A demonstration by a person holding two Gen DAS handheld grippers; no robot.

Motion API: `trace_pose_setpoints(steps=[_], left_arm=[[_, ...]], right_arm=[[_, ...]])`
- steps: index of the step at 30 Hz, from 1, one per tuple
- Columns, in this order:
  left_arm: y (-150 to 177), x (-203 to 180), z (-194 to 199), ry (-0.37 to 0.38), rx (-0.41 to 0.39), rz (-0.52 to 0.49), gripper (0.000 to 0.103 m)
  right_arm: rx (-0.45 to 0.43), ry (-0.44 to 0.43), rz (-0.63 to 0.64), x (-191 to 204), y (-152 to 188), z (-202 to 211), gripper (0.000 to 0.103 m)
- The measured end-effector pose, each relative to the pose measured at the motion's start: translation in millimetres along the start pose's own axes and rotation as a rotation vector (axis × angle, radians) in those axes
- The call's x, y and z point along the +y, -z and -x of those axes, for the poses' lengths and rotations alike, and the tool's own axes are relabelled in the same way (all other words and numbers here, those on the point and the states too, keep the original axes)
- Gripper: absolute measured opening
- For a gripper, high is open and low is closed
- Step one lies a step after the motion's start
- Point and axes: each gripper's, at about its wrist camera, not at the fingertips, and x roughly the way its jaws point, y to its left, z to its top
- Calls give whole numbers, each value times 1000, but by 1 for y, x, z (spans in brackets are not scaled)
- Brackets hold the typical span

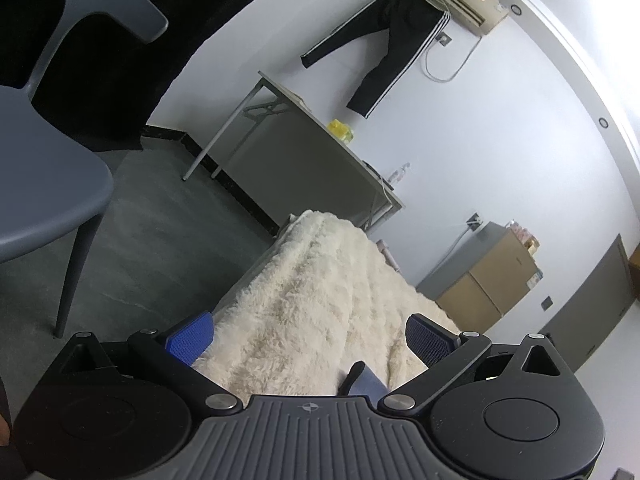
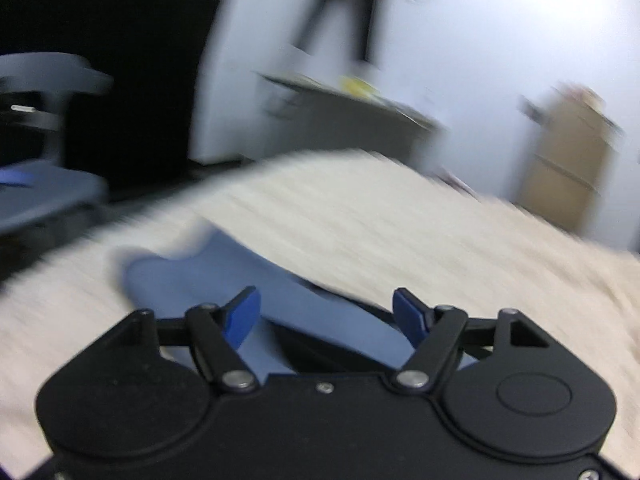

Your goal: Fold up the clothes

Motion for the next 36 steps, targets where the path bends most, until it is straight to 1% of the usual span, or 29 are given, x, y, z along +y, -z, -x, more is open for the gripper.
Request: trace_pose_setpoints(steps=[1, 3, 4, 6, 8, 10, 13, 15, 16, 17, 18, 19, 20, 24, 28, 29, 30, 31, 33, 34, 35, 36], left_arm=[[0, -1, -1, -1, 3, -4, 101], [1, -2, -2, -2, 4, -9, 101], [1, -2, -2, -4, 5, -11, 101], [2, -2, -3, -6, 10, -12, 101], [2, -2, -5, -7, 14, -12, 101], [3, -3, -4, -8, 16, -17, 101], [3, -4, -4, -11, 17, -25, 101], [3, -4, -5, -15, 23, -30, 101], [3, -4, -5, -17, 25, -32, 101], [3, -5, -4, -18, 25, -34, 101], [4, -5, -4, -18, 24, -36, 101], [4, -5, -3, -18, 20, -36, 101], [4, -5, -2, -17, 16, -36, 101], [4, -4, 0, -18, 10, -27, 101], [3, -4, -2, -16, 16, -29, 101], [3, -4, -2, -15, 17, -32, 101], [3, -5, -2, -15, 20, -35, 101], [3, -5, -3, -15, 24, -39, 101], [5, -6, -3, -17, 28, -47, 101], [5, -7, -2, -18, 29, -51, 101], [5, -7, -2, -19, 29, -52, 101], [5, -7, -3, -21, 29, -52, 101]], right_arm=[[30, 39, 18, -17, 13, 9, 63], [91, 116, 53, -50, 40, 26, 58], [105, 127, 77, -57, 50, 31, 56], [140, 160, 197, -63, 69, 45, 52], [155, 180, 279, -60, 83, 51, 47], [171, 185, 328, -55, 93, 49, 42], [225, 174, 412, -49, 99, 34, 37], [261, 152, 474, -40, 103, 18, 34], [268, 148, 498, -37, 104, 10, 31], [274, 144, 522, -34, 106, 2, 28], [281, 141, 546, -31, 107, -5, 19], [285, 138, 586, -25, 109, -8, 7], [278, 134, 627, -18, 109, -8, 2], [207, 126, 677, -16, 102, 8, 0], [156, 106, 729, -20, 116, 29, 0], [178, 76, 758, -18, 125, 31, 0], [188, 62, 767, -17, 126, 34, 0], [215, 18, 786, -14, 135, 36, 0], [217, -7, 742, -15, 132, 41, 2], [188, -17, 665, -19, 123, 48, 6], [144, -20, 574, -26, 111, 55, 8], [123, -12, 511, -32, 103, 58, 11]])
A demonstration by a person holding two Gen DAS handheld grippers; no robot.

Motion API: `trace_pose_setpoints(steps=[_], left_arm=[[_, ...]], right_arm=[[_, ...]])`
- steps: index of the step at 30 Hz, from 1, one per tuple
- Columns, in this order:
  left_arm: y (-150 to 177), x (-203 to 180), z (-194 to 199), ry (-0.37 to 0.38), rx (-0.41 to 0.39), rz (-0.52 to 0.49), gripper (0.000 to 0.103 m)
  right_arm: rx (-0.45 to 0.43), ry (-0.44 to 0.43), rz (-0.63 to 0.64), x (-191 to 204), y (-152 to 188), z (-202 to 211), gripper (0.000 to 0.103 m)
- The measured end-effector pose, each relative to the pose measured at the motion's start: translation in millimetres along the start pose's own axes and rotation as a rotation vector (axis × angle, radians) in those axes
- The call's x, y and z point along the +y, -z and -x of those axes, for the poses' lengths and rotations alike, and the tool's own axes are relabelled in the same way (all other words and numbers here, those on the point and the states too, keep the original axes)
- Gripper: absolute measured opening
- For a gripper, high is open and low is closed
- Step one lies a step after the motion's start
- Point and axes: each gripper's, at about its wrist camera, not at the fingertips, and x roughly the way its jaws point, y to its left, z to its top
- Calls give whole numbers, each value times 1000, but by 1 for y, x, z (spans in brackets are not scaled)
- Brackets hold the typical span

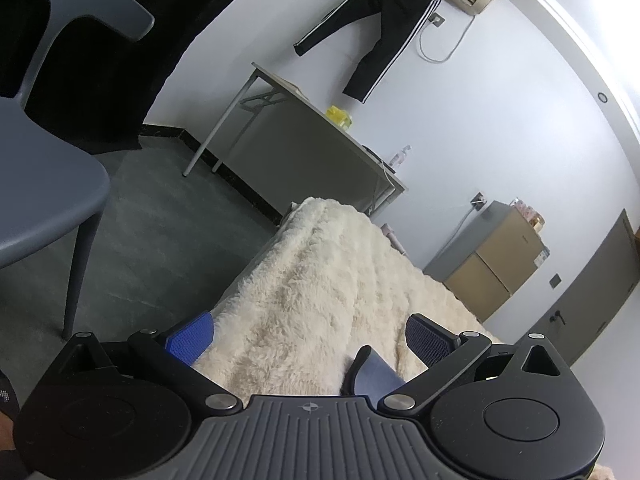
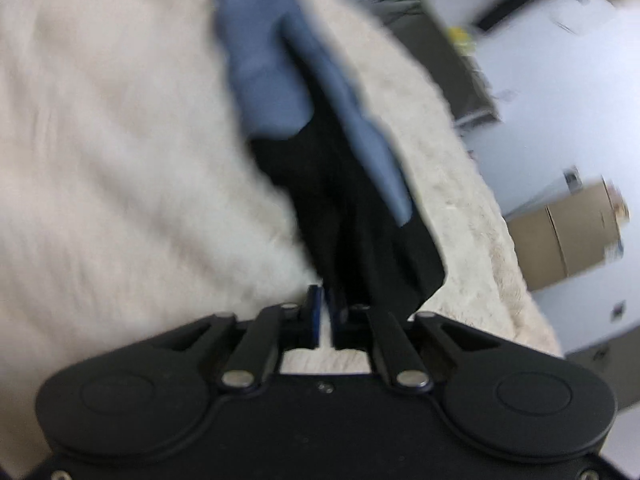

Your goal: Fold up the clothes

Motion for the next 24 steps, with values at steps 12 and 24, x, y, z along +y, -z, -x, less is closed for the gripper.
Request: trace_pose_setpoints(steps=[12, 24], left_arm=[[0, 0, -2, 2, 16, -4, 101], [1, 1, -6, 1, 26, -5, 101]], right_arm=[[-8, 102, -557, -14, -49, -67, 28], [69, -84, -418, -11, -25, -32, 21]])
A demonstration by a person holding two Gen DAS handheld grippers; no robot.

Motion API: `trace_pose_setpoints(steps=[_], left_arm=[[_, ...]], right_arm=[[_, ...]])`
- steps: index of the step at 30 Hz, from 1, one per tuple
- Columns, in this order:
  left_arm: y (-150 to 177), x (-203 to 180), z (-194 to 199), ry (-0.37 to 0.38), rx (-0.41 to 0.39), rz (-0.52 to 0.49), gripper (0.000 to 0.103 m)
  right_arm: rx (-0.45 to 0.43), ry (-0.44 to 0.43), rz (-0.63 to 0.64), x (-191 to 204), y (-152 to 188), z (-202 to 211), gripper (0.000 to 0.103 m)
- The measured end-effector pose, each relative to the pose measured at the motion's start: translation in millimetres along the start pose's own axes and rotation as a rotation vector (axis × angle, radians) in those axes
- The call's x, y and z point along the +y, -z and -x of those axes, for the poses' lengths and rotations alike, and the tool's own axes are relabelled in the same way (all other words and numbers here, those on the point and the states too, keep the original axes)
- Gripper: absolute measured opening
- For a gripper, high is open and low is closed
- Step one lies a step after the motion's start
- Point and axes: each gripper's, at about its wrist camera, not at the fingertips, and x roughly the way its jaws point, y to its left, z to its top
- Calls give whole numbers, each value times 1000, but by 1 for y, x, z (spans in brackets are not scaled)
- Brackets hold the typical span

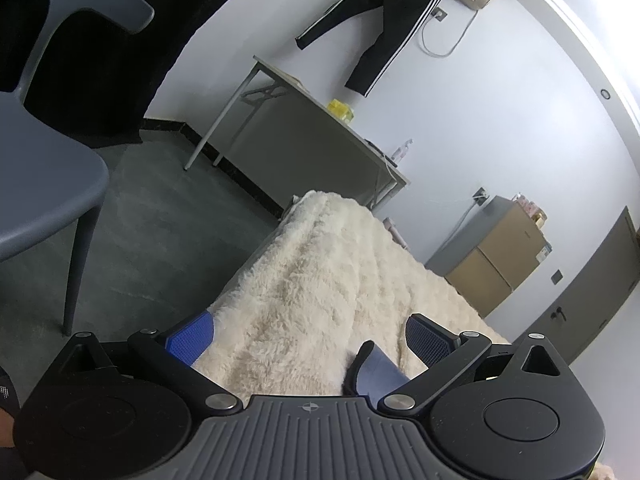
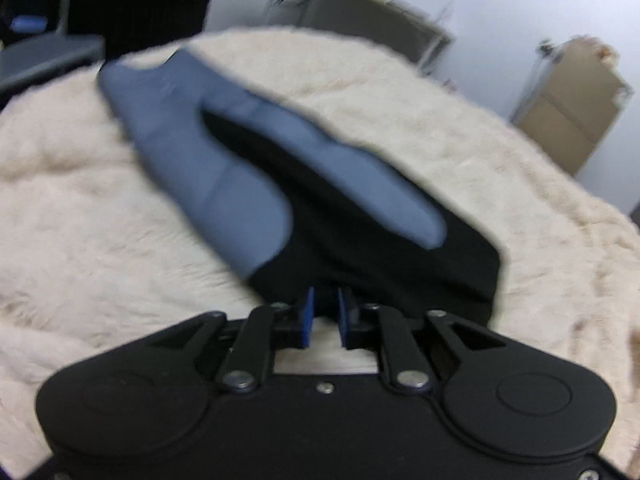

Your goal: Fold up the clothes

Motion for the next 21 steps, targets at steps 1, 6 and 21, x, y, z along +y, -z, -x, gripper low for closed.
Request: trace_pose_setpoints(steps=[1, 6, 21], left_arm=[[0, -1, 0, 1, 1, -5, 101], [0, 0, 5, -1, -6, -2, 101], [2, 2, 6, -1, -13, 12, 101]], right_arm=[[-13, -15, -48, -7, 1, 1, 24], [-2, -153, -378, -27, 8, -11, 25], [-92, -243, -648, -42, 24, 0, 0]])
